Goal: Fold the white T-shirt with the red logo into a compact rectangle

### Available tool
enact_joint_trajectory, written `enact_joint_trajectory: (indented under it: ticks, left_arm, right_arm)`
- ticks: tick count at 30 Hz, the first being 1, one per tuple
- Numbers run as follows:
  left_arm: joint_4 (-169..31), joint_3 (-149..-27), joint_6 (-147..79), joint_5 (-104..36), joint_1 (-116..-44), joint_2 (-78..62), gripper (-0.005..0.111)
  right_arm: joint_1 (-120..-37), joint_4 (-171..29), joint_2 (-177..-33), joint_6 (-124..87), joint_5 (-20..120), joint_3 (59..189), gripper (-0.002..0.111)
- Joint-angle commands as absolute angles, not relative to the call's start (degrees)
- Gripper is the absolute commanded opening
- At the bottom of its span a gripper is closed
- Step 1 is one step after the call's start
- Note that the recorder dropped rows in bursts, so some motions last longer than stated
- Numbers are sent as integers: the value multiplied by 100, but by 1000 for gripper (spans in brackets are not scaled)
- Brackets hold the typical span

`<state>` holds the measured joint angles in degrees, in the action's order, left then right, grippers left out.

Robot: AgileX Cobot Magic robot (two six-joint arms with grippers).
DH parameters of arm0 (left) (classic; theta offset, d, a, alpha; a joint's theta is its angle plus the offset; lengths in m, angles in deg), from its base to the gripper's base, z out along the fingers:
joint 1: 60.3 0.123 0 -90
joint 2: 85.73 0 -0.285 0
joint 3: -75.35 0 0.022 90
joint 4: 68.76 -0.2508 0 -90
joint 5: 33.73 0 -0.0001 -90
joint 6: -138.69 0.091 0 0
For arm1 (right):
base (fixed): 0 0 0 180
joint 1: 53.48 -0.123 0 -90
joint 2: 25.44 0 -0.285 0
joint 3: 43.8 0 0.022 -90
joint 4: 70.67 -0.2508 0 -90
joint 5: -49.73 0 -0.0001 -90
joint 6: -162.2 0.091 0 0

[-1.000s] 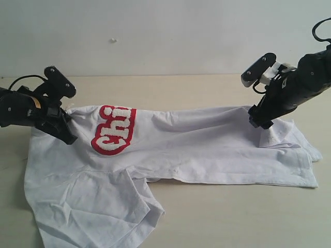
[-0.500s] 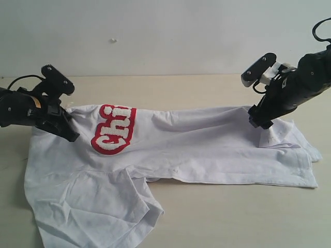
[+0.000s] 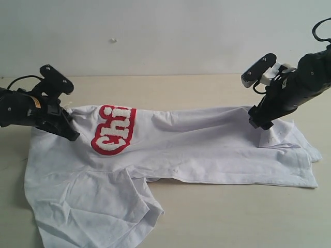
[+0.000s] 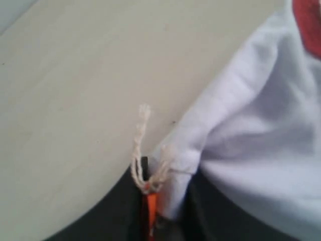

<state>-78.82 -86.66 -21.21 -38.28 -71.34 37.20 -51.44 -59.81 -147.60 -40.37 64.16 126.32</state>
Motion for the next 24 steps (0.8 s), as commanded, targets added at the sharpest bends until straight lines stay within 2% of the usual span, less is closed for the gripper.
enact_joint_trajectory:
  ticks: [1, 4, 6, 8, 11, 13, 16, 24]
  left_arm:
    - [-7841, -8693, -2233, -3797, -7115, 3744, 24]
    - [-7841, -8693, -2233, -3798, -7115, 3744, 24]
    - [-7841, -8693, -2244, -3783, -7115, 3744, 29]
    - [-7841, -8693, -2244, -3759, -7115, 3744, 43]
    - [-7841, -8693, -2253, -3816, -7115, 3744, 73]
    - [-7841, -8693, -2253, -3954, -7115, 3744, 89]
    - [-7841, -8693, -2253, -4031, -7115, 3744, 104]
    - [-7865, -8693, -1844, -3942, -6942, 3734, 105]
  right_arm:
    - [-5152, -6051, -14763, -4018, 6460, 12686, 86]
    - [-5152, -6062, -14763, -4018, 6484, 12686, 86]
    - [-5152, -6062, -14763, -4018, 6500, 12686, 86]
    - [-5152, -6062, -14763, -4018, 6531, 12686, 86]
    - [-5152, -6106, -14763, -4018, 6613, 12686, 86]
    - [-5152, -6156, -14763, -4018, 6638, 12686, 86]
    - [-5152, -6169, -14763, -4018, 6687, 12686, 86]
    - [-5152, -6352, -14763, -4018, 6700, 12686, 86]
